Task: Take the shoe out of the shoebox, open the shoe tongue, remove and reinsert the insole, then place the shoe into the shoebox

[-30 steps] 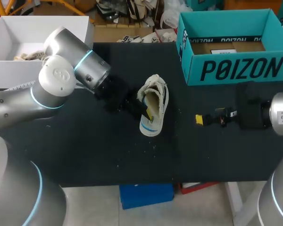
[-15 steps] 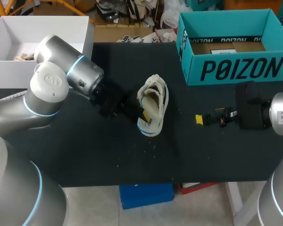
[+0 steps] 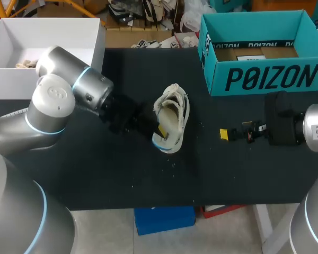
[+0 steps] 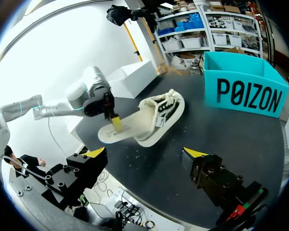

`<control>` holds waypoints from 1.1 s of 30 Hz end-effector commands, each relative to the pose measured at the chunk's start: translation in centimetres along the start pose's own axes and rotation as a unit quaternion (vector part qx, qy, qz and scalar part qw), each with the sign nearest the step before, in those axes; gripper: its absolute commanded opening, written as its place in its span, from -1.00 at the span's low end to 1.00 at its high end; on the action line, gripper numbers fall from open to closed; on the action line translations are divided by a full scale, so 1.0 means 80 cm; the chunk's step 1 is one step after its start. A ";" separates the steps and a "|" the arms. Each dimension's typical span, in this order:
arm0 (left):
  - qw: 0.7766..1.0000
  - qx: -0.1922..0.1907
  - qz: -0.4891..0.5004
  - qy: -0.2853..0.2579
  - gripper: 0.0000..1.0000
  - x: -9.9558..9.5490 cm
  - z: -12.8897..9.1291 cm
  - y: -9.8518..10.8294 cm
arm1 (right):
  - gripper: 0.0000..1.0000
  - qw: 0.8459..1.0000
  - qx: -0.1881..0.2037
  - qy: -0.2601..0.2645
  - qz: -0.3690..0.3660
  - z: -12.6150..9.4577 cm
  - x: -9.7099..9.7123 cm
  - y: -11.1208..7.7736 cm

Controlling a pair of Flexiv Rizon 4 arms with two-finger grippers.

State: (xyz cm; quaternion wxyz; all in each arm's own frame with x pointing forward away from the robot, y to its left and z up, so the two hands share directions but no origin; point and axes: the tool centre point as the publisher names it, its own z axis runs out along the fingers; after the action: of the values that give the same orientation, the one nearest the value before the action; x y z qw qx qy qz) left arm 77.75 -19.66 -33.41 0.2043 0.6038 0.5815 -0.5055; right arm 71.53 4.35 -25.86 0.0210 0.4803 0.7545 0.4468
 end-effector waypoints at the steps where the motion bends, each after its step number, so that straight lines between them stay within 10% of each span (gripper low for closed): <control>1: 1.000 -0.001 0.002 -0.003 -1.00 0.000 -0.001 0.010 | 1.00 1.000 0.000 -0.001 0.000 0.001 0.001 0.000; 33: 0.999 -0.043 0.002 0.024 -1.00 0.006 -0.002 0.051 | 1.00 1.000 0.000 -0.001 0.000 0.001 0.001 0.000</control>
State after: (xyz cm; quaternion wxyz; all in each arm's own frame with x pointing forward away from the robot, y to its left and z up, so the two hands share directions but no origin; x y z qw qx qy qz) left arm 81.31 -20.35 -35.09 0.2164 0.6078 0.6038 -0.4682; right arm 71.53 4.35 -25.86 0.0210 0.4803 0.7545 0.4468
